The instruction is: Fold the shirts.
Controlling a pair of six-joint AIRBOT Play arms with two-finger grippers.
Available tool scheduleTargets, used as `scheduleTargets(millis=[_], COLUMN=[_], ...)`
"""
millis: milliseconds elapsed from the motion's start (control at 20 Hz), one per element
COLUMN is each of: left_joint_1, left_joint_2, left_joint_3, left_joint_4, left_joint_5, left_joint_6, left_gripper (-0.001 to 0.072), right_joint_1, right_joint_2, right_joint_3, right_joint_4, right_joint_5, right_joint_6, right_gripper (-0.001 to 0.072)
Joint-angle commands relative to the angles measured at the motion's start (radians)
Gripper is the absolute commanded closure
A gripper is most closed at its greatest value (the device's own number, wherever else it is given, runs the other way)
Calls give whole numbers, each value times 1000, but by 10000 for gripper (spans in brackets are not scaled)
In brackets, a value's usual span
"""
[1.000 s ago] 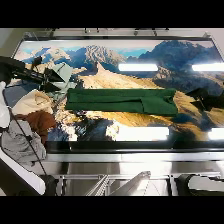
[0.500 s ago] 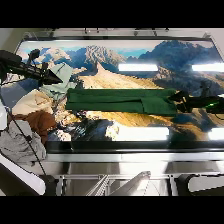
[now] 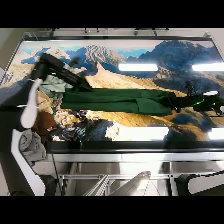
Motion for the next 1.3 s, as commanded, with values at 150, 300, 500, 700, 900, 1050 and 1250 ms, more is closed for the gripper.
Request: scheduleTargets(millis=[150, 300, 500, 700, 900, 1050, 1250], left_joint_1=[-243, -270, -302, -351, -287, -174, -35], left_joint_2=[-112, -115, -115, -62, 163, 346, 517], left_joint_3=[1, 1, 1, 109, 105, -63, -317], left_joint_4=[48, 184, 42, -352, -343, -338, -338], left_joint_5=[-179, -163, -170, -59, 55, 130, 147], left_joint_6=[-39, -114, -121, 32, 91, 125, 179], left_gripper=[703, 703, 701, 693, 692, 692, 692], right_joint_1=[-12, -68, -195, -303, -293, -126, 274], right_joint_2=[4, 39, 127, 188, 253, 315, 303], right_joint_3=[10, 10, 43, 133, 173, 173, 173], right_joint_4=[14, 15, 14, 16, 99, 203, 198], right_joint_5=[102, 149, 237, 363, 431, 412, 139], right_joint_6=[-11, -27, -31, -29, -21, 13, 80], right_gripper=[680, 680, 681, 681, 681, 681, 679])
